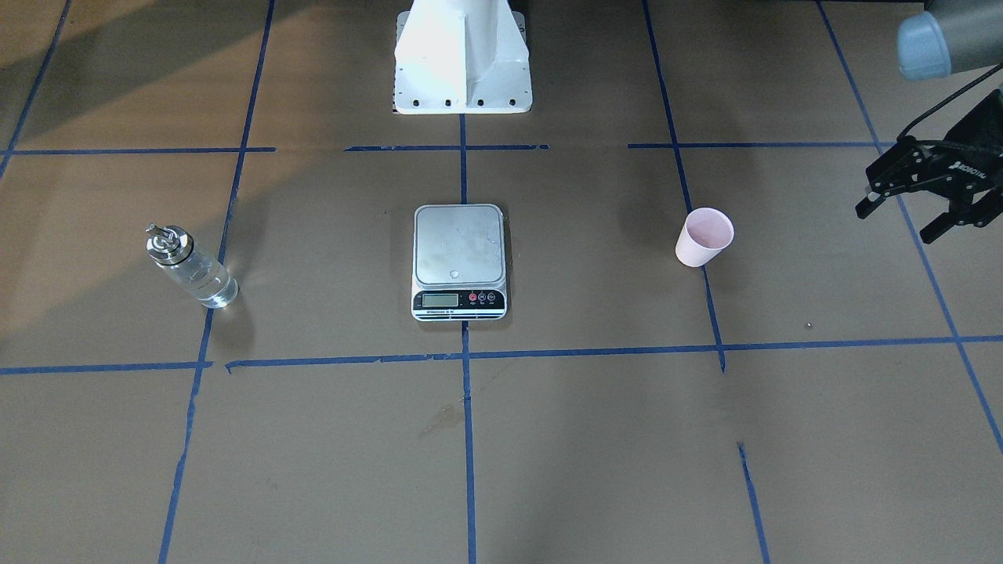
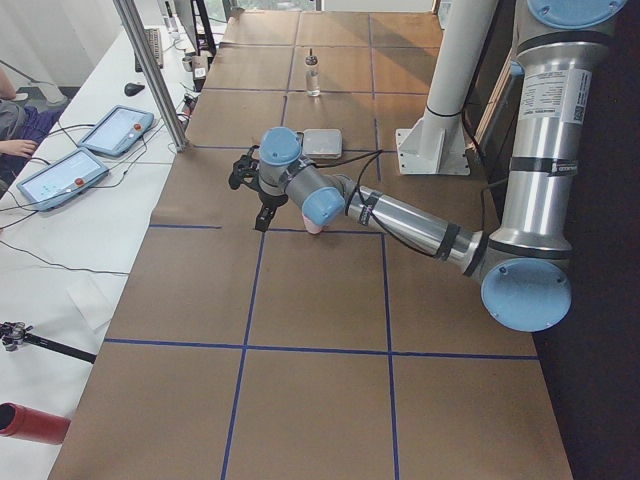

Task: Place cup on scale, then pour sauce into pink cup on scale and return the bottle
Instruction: 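Reach the left gripper down to the pink paper cup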

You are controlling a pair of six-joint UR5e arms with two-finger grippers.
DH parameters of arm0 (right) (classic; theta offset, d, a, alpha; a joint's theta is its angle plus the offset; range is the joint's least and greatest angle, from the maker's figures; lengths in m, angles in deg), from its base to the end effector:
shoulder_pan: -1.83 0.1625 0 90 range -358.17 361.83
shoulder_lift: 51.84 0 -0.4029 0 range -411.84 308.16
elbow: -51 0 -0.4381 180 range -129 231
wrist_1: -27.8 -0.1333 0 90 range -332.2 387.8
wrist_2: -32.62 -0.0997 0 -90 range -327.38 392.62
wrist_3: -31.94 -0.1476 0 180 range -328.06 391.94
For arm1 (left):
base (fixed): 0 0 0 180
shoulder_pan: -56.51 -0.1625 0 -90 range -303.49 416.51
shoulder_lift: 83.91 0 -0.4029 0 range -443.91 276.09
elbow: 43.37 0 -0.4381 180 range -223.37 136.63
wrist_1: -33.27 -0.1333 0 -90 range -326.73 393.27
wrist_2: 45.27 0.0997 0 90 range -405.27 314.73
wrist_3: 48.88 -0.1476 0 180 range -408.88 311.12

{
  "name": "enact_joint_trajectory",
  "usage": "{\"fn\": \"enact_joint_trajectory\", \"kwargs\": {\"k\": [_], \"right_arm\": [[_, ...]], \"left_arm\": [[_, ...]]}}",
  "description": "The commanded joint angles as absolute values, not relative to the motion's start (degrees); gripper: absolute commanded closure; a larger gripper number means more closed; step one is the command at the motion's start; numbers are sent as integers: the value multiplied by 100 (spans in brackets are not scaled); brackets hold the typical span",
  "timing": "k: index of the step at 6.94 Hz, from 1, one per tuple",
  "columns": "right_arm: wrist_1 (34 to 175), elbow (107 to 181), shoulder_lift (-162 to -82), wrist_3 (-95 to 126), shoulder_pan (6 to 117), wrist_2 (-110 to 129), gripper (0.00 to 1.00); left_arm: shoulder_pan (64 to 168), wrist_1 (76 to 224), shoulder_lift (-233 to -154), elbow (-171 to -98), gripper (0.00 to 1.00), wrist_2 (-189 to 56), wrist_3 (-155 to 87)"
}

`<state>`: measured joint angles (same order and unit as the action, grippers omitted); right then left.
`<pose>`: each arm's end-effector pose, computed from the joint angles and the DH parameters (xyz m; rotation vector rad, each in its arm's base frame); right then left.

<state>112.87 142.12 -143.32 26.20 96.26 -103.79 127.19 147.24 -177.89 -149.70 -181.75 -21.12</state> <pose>0.0677 -0.5315 0.6615 0.0661 -0.8110 0.1353 0.1675 -0.5571 0.4155 0.3600 0.9937 0.1798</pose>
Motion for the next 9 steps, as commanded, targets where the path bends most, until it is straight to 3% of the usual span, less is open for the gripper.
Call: {"fn": "enact_joint_trajectory", "kwargs": {"k": [1,4,9], "right_arm": [[11253,14336,-14307,2631,9614,-10396,0],[11026,14258,-14378,2570,9614,-10493,0],[10928,14267,-14448,2571,9579,-10790,0]], "left_arm": [[12586,14788,-18145,-14369,0,-18856,-1229],[11527,14771,-18183,-14873,0,-17409,677],[10548,14735,-17787,-14805,0,-17227,781]]}}
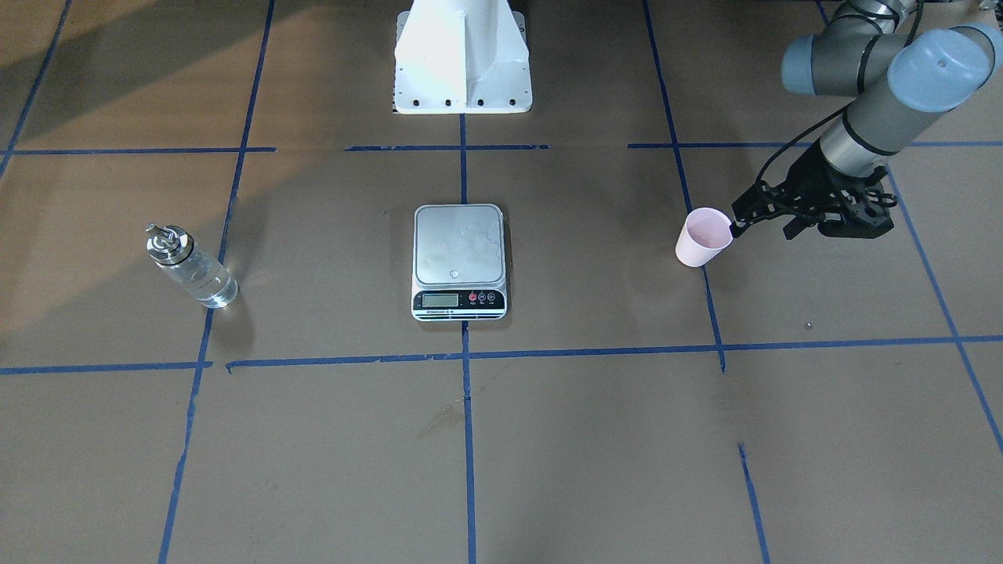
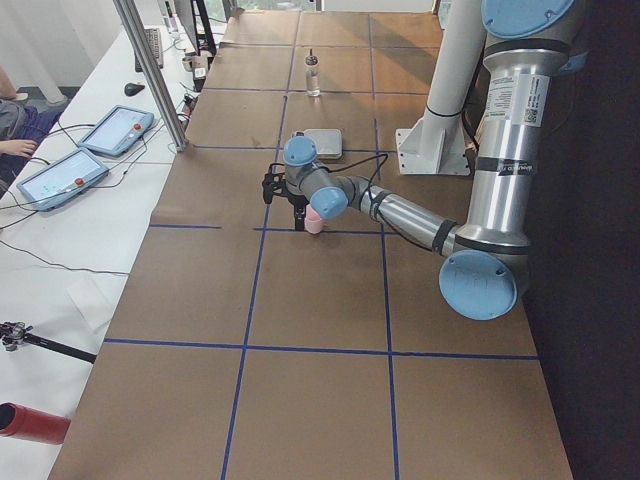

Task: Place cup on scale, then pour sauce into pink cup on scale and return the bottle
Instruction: 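Reach the left gripper down to the pink paper cup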

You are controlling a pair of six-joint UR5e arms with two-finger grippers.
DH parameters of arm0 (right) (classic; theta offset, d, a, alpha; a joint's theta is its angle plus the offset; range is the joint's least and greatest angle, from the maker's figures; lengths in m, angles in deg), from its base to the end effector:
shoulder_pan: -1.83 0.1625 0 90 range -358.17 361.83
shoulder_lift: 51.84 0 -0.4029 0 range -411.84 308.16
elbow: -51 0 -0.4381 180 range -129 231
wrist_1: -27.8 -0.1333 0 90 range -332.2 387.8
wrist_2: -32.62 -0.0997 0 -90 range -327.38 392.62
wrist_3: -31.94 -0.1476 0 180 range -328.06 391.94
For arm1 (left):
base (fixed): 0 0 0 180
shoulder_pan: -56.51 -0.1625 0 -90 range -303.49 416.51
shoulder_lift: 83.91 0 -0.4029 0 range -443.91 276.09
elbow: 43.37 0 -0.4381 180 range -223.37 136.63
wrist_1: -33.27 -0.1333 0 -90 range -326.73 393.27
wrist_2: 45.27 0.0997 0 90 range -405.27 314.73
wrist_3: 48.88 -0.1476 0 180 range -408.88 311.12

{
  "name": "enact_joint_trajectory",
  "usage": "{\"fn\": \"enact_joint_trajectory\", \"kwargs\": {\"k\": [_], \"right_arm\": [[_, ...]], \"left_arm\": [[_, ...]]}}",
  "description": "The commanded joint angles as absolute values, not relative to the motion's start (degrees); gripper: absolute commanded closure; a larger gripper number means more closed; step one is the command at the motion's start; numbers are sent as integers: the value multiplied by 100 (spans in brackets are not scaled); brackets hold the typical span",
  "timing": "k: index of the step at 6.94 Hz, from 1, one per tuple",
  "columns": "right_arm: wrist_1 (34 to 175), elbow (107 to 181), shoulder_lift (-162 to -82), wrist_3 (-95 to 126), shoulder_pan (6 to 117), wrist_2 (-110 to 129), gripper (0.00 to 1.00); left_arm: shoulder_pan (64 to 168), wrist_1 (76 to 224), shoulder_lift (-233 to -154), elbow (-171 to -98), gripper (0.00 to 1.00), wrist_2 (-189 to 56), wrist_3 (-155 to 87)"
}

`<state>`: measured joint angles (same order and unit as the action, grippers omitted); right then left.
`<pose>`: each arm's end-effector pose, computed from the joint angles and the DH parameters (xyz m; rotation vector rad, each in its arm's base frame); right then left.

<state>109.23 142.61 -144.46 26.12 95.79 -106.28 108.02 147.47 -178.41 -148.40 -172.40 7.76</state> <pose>0.0587 -0.5284 0.6558 0.1100 -0.8544 0.1037 0.3375 -0.4955 0.4338 0.0419 0.9560 -0.0451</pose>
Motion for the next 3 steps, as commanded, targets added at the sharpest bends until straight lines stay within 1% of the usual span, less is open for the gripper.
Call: {"fn": "enact_joint_trajectory", "kwargs": {"k": [1,3], "right_arm": [[10954,14267,-14431,2544,9579,-10818,0],[10919,14258,-14492,2579,9579,-10836,0]], "left_arm": [[10503,14726,-17761,-14822,0,-17236,781],[10468,14726,-17769,-14779,0,-17236,781]]}}
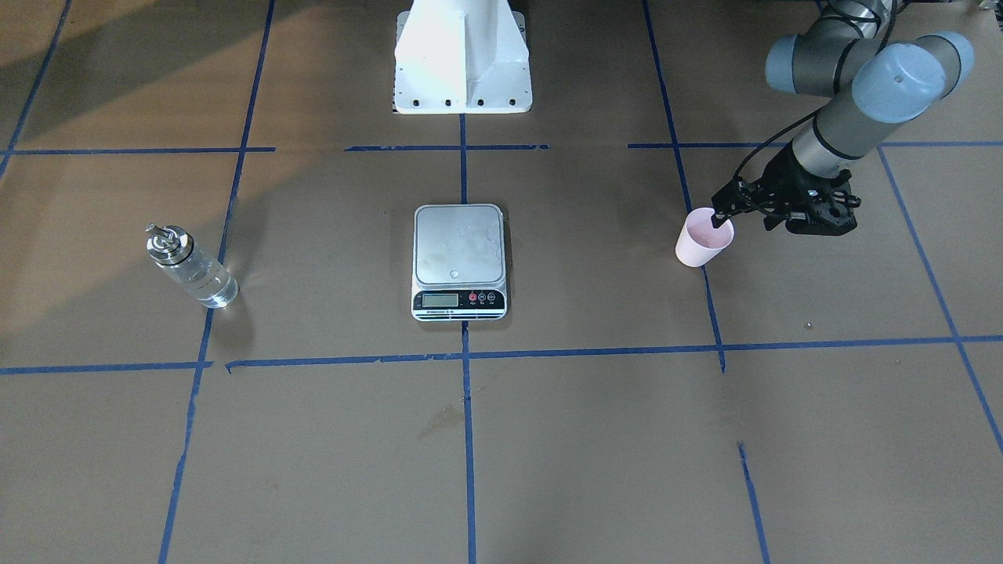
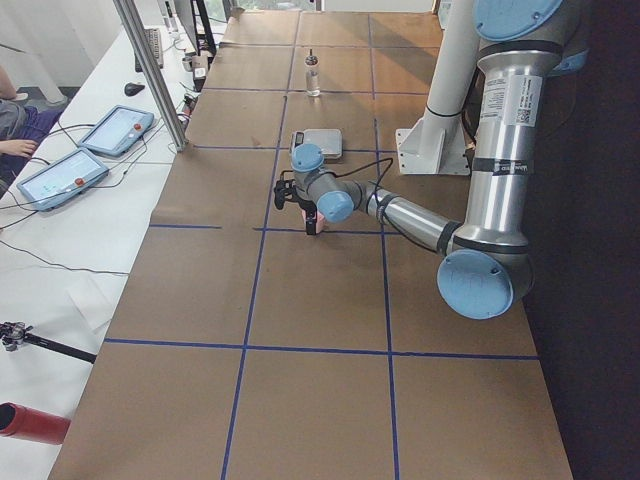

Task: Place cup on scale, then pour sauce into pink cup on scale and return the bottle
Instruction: 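Reach the left gripper down to the pink paper cup, then close the left gripper on the pink cup's rim and lift it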

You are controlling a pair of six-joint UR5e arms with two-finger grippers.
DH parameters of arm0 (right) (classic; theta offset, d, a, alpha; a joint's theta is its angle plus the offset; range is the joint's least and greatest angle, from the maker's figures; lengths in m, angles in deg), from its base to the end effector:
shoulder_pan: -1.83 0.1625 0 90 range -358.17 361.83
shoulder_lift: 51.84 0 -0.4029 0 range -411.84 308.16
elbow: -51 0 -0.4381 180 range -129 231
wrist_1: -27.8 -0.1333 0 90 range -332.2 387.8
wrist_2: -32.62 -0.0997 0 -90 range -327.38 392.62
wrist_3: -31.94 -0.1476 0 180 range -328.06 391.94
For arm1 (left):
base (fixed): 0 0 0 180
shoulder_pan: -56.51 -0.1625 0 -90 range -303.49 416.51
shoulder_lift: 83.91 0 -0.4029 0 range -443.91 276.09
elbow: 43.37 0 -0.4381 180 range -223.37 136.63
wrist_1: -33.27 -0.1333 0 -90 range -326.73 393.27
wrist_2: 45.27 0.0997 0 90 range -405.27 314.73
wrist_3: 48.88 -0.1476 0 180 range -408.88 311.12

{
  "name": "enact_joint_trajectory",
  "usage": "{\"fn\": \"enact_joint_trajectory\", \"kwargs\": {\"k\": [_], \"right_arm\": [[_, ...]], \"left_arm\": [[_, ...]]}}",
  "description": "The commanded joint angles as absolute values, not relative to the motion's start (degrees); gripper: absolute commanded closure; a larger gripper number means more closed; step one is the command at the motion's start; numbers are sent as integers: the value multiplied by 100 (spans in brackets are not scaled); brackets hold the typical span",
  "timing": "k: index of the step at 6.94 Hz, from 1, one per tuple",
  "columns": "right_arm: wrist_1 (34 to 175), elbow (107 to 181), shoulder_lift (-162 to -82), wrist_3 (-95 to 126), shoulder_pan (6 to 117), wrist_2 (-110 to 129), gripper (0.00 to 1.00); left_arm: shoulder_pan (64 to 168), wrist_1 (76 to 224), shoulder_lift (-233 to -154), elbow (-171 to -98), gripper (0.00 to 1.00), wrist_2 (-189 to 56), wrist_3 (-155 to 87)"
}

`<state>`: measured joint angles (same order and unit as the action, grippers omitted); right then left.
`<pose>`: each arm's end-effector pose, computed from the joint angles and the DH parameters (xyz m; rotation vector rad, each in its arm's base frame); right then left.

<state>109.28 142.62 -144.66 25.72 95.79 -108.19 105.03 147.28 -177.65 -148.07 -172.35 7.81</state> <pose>0.0554 -0.5264 0.6539 0.1018 -0.8881 0.1090 0.3609 -0.4751 0.4456 0.0017 0.9414 -0.0059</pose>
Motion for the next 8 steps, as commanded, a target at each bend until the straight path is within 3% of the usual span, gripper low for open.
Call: {"fn": "enact_joint_trajectory", "kwargs": {"k": [1,4,5,6,7,8], "right_arm": [[10919,14258,-14492,2605,9579,-10827,0],[10928,14302,-14457,2571,9579,-10801,0],[10919,14294,-14492,2614,9579,-10810,0],[10910,14311,-14510,2649,9579,-10818,0],[10919,14311,-14484,2641,9579,-10810,0],[10936,14311,-14431,2562,9570,-10766,0]], "left_arm": [[10459,14726,-17787,-14735,0,-17236,790],[10345,14735,-17884,-14594,0,-17236,781],[10344,14726,-17918,-14594,22,-17236,781],[10344,14726,-17919,-14594,65,-17236,781],[10344,14726,-17919,-14594,100,-17236,790],[10344,14726,-17936,-14602,100,-17236,981]]}}
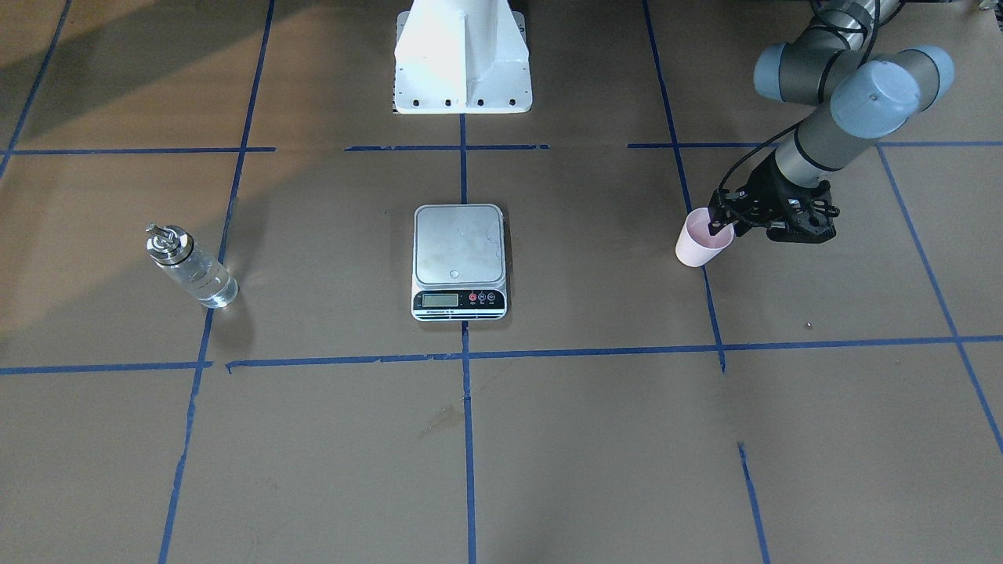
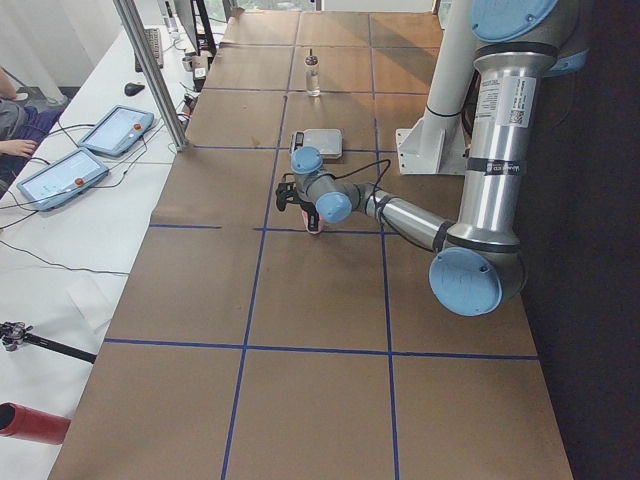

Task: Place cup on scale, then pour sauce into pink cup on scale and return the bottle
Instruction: 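Close the left gripper on the pink cup's rim and lift it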

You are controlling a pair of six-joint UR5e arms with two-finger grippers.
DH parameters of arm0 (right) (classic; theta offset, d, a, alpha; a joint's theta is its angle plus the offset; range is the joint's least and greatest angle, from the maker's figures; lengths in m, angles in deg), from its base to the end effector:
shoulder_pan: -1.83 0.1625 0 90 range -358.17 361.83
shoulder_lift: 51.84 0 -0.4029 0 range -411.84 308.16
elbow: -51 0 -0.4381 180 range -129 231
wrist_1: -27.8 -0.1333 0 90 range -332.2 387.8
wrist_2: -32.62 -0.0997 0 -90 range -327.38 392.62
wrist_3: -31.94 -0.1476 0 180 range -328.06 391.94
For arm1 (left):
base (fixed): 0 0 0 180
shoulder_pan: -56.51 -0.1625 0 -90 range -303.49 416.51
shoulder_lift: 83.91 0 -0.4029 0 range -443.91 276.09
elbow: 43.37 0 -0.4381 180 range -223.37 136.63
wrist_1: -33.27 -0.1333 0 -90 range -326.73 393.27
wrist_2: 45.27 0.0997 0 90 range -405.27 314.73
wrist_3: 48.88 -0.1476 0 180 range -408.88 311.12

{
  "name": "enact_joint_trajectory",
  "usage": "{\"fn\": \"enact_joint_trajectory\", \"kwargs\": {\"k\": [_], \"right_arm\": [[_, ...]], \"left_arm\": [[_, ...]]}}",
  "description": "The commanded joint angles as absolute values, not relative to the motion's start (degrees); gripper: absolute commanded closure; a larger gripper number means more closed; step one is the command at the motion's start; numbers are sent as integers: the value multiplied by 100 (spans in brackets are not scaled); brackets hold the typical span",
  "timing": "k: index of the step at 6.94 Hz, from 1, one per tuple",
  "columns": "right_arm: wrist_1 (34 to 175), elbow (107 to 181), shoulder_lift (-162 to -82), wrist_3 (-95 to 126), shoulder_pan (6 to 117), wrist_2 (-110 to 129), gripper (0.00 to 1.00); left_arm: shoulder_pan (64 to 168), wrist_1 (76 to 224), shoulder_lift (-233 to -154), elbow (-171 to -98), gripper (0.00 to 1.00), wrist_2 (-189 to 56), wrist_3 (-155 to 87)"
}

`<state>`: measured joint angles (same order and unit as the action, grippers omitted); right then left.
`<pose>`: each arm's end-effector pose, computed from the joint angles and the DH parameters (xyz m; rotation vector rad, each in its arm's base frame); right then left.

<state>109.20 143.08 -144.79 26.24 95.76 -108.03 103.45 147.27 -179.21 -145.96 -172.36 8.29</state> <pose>0.0554 -0.5261 0.6508 0.1124 -0.8847 0.0972 0.3821 -0.4737 0.4502 -0.0220 0.9347 0.0085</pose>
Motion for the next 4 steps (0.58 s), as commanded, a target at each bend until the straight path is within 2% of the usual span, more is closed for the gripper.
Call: {"fn": "enact_joint_trajectory", "kwargs": {"k": [1,3,4], "right_arm": [[10928,14311,-14439,2605,9570,-10801,0],[10753,14337,-14492,2589,9561,-10801,0],[10761,14346,-14483,2562,9570,-10775,0]], "left_arm": [[10344,14735,-18006,-14646,100,-17236,1444],[10493,14517,-17989,-15171,100,-17236,1502],[10607,13750,-18163,-15539,100,-17236,1502]]}}
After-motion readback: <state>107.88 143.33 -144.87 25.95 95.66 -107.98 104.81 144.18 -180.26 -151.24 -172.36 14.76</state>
